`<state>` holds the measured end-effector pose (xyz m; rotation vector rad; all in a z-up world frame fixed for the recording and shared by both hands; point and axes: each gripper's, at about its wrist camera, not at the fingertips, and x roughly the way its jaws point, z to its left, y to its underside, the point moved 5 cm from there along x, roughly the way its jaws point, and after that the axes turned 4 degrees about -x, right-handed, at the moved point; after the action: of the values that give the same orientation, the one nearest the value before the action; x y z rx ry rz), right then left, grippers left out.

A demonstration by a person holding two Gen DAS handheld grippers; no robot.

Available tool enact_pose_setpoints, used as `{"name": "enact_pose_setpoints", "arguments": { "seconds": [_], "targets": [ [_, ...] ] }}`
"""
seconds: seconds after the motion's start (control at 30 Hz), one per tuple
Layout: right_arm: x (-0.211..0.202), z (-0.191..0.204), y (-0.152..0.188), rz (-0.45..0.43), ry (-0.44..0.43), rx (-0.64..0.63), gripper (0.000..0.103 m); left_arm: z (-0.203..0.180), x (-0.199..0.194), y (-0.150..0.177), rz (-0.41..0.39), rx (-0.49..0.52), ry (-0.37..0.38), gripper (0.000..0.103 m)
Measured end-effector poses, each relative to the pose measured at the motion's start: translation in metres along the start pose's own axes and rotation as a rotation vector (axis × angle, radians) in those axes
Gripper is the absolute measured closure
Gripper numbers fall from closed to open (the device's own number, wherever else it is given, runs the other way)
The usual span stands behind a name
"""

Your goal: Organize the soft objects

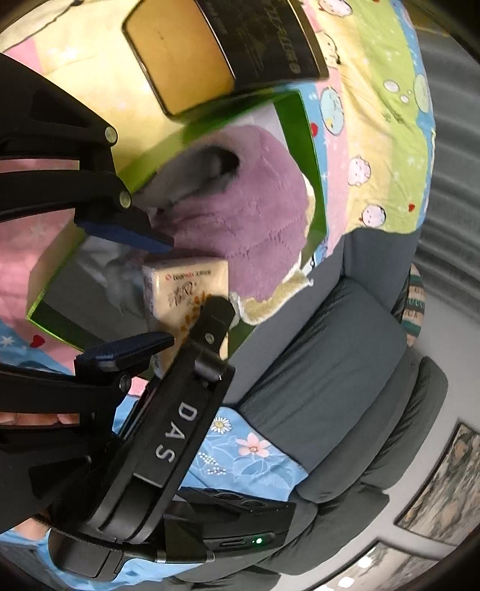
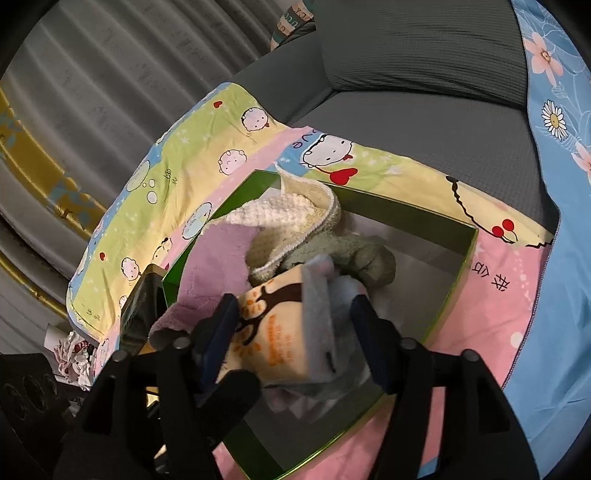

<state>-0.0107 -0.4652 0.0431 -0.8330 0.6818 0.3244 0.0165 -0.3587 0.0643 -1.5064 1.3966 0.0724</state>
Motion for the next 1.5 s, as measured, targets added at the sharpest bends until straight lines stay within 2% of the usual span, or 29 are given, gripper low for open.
{"name": "enact_pose_setpoints", "arguments": {
  "seconds": [0.17, 0.2, 0.23, 0.27, 0.43, 0.63, 0.73, 0.93, 1.07, 1.17, 1.23, 1.33, 1.5],
  "targets": [
    [-0.015, 0.001, -0.004, -0.044, 0.053, -0.020, 0.032, 0.008, -0.019, 0.001, -0.014, -0.022, -0.013, 0.054],
    [-0.019, 0.003, -0.006, -0.063, 0.060, -0.026, 0.032, 0.009, -0.024, 0.000, -0.017, -0.019, -0.017, 0.045],
    [-0.024, 0.004, -0.008, -0.086, 0.057, -0.031, 0.026, 0.010, -0.032, 0.000, -0.025, -0.017, -0.020, 0.037],
    [-0.030, 0.006, -0.008, -0.105, 0.048, -0.036, 0.021, 0.010, -0.039, -0.001, -0.039, -0.015, -0.019, 0.034],
    [-0.048, 0.023, -0.008, -0.155, 0.019, -0.073, 0.016, 0.018, -0.082, -0.005, -0.117, -0.003, -0.042, 0.019],
    [-0.060, 0.046, -0.002, -0.186, -0.002, -0.129, 0.011, 0.054, -0.136, 0.004, -0.140, -0.047, -0.118, 0.019],
    [-0.064, 0.062, 0.004, -0.206, -0.006, -0.168, 0.010, 0.079, -0.167, 0.014, -0.189, -0.061, -0.210, 0.019],
    [-0.063, 0.099, 0.027, -0.182, -0.058, -0.252, 0.010, 0.133, -0.213, 0.044, -0.231, -0.135, -0.304, 0.019],
    [-0.064, 0.127, 0.044, -0.171, -0.081, -0.322, 0.009, 0.172, -0.227, 0.059, -0.237, -0.170, -0.404, 0.019],
    [-0.059, 0.152, 0.058, -0.145, -0.140, -0.393, 0.009, 0.197, -0.237, 0.071, -0.282, -0.203, -0.478, 0.019],
    [-0.051, 0.164, 0.067, -0.114, -0.161, -0.428, 0.009, 0.213, -0.238, 0.081, -0.279, -0.228, -0.526, 0.019],
    [-0.038, 0.178, 0.077, -0.071, -0.174, -0.448, 0.010, 0.223, -0.235, 0.086, -0.236, -0.223, -0.549, 0.019],
    [-0.028, 0.194, 0.089, -0.032, -0.209, -0.463, 0.010, 0.231, -0.245, 0.087, -0.262, -0.237, -0.568, 0.019]
  ]
}}
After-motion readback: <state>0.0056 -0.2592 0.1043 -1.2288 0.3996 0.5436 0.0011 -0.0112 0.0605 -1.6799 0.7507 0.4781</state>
